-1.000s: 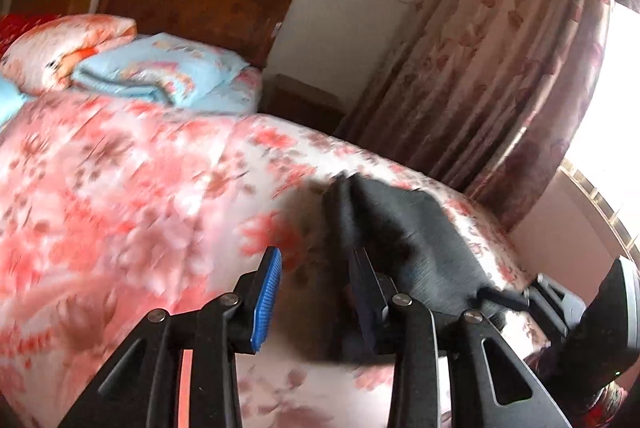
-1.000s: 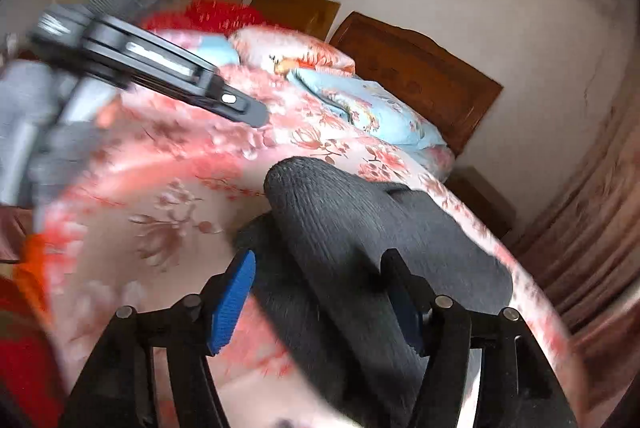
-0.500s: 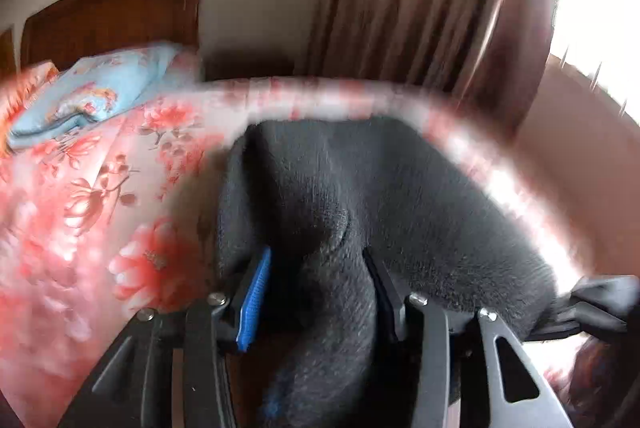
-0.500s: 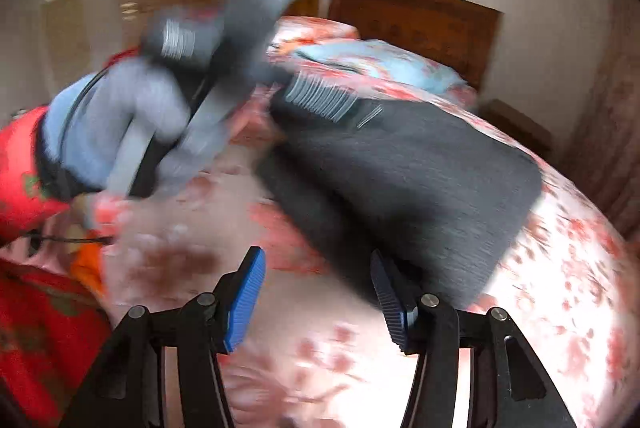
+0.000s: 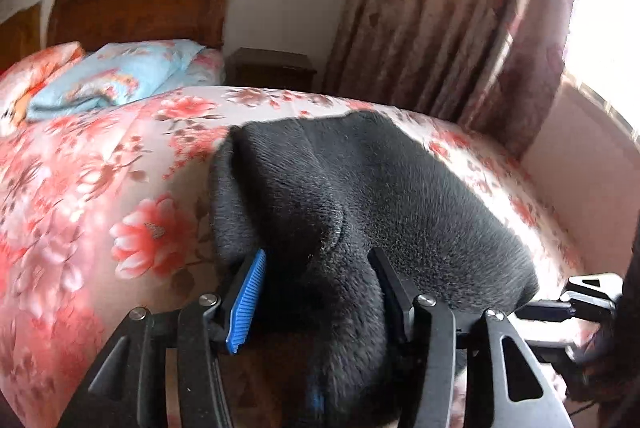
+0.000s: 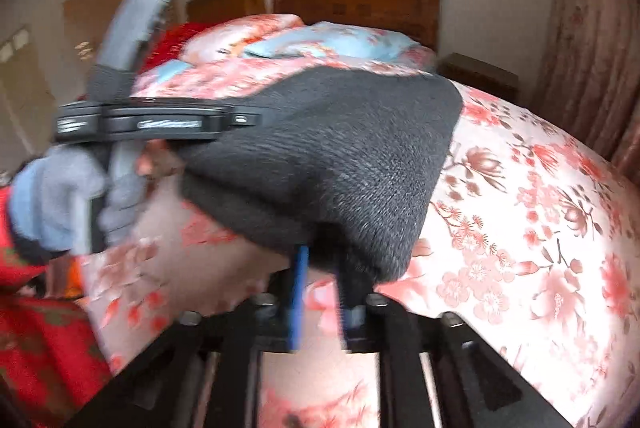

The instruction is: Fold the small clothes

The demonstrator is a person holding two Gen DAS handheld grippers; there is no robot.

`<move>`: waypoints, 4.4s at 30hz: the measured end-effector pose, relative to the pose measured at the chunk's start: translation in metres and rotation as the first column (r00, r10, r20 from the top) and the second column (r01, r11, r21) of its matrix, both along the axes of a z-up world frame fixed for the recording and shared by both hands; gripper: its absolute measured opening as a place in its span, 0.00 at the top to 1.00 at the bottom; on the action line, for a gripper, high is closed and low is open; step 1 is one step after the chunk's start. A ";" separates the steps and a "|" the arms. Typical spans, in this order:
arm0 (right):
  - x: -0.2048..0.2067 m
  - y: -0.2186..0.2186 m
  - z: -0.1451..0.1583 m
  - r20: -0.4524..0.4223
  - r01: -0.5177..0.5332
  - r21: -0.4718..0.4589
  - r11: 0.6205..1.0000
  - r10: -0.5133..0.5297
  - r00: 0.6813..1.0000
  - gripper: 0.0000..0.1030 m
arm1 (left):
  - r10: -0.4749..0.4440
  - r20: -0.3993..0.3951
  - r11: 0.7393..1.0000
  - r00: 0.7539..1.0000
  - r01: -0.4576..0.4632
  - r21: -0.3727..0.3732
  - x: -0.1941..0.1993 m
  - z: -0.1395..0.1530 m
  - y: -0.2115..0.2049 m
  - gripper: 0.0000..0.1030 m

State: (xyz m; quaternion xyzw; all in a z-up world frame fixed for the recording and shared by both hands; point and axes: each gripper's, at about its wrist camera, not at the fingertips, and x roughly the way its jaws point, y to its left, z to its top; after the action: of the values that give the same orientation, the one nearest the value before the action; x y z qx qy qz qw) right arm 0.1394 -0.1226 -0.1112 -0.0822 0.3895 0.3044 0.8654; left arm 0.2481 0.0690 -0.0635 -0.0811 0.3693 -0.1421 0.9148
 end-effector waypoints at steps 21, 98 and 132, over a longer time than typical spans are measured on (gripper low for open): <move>0.016 0.025 0.028 0.263 0.160 -0.035 0.987 -0.145 0.954 0.26 | 0.006 0.134 1.000 0.991 -0.005 -0.007 -0.054 0.019 -0.006 0.47; 0.118 -0.010 0.056 0.165 0.120 0.116 0.986 -0.139 0.976 0.00 | -0.175 0.113 0.983 0.978 0.168 0.069 -0.043 0.001 -0.034 0.56; 0.032 0.004 0.000 0.140 0.198 0.065 0.978 -0.205 0.969 0.00 | -0.110 0.102 0.981 0.989 0.092 0.168 -0.070 0.000 -0.040 0.56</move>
State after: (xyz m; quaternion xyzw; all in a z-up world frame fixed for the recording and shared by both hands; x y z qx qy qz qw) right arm 0.1714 -0.1184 -0.1109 -0.0422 0.3234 0.2178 0.9199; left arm 0.1780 0.0290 -0.0635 0.0209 0.3319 -0.1621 0.9290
